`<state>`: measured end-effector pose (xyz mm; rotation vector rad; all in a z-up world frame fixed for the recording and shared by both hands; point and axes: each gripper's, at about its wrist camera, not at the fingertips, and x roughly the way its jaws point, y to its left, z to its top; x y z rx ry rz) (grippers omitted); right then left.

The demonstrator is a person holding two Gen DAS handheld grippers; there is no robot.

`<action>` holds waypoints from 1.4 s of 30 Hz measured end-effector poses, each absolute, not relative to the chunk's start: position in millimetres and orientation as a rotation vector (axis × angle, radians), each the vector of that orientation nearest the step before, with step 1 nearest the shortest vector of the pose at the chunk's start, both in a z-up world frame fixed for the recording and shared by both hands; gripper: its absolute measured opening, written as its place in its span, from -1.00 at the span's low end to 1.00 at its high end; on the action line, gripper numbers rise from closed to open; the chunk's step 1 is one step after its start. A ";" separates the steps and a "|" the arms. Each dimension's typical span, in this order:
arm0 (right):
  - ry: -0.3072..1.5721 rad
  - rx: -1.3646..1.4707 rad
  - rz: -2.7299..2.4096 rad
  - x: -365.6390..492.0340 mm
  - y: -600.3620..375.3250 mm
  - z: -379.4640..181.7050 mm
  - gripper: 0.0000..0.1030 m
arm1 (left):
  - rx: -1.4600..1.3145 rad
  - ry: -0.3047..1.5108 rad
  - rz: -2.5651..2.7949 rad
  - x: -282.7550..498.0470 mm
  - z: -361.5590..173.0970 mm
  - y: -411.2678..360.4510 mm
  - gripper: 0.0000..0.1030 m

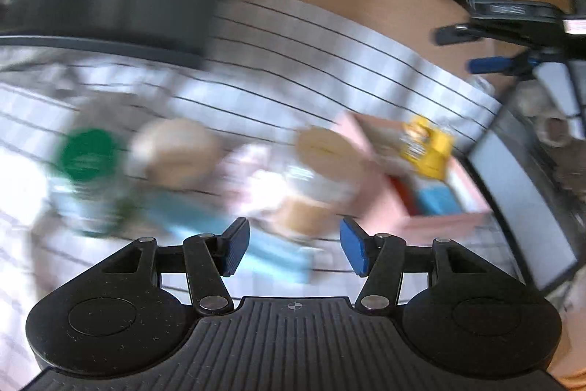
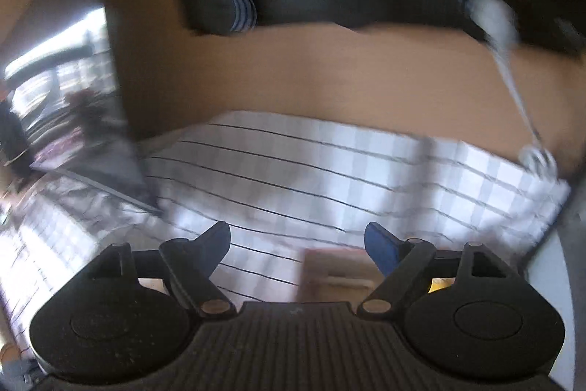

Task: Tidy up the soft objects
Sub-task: 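Release the red packet into the pink box with the left gripper while the right drops the swab bag in, then grasp the small clear packet beside the green jar with the left gripper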

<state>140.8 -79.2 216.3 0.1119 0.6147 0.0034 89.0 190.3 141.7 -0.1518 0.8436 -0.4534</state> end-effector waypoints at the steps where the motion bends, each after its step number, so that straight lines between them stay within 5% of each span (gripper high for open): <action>1: 0.606 0.088 0.021 144.5 -61.7 226.3 0.57 | -0.152 0.829 -0.422 91.1 145.0 205.4 0.15; 17: 0.472 0.015 0.334 209.6 165.5 332.2 0.60 | -0.113 0.566 -0.111 138.8 231.6 418.5 0.15; 27: 0.611 -0.139 0.305 240.0 150.4 277.9 0.60 | -0.299 0.980 -0.457 235.2 138.8 380.6 0.08; 42: 0.797 -0.115 0.313 289.7 90.0 187.7 0.60 | 0.085 1.373 -0.411 331.3 36.8 305.6 -0.07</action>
